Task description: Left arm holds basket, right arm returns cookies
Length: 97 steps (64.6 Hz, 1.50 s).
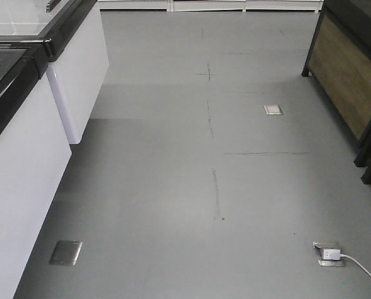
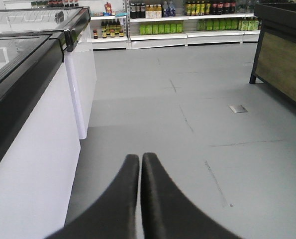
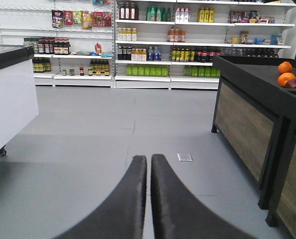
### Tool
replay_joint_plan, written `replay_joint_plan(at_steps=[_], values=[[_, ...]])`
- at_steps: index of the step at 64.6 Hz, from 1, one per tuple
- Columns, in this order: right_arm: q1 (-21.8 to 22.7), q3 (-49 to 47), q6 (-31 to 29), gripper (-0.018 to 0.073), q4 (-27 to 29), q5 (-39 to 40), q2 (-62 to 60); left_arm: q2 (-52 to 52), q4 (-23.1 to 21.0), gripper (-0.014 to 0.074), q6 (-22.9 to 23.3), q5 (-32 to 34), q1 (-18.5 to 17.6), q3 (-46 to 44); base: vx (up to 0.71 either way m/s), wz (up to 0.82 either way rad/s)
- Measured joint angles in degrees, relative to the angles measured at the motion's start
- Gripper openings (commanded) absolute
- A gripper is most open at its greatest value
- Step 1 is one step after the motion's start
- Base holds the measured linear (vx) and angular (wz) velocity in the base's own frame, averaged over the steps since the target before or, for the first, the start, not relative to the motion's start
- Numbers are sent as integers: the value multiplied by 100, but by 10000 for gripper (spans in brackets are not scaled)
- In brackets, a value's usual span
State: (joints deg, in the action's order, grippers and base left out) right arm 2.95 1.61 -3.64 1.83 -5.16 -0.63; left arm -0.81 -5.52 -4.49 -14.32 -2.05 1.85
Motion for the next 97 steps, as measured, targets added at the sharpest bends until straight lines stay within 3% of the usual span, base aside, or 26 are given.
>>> replay_joint_plan(at_steps=[80,97], values=[[0,0,0,-10,0,0,0,0,0,-6,0,74,0,0,0,0],[0,0,0,-10,0,0,0,0,0,-6,0,423,0,0,0,0]])
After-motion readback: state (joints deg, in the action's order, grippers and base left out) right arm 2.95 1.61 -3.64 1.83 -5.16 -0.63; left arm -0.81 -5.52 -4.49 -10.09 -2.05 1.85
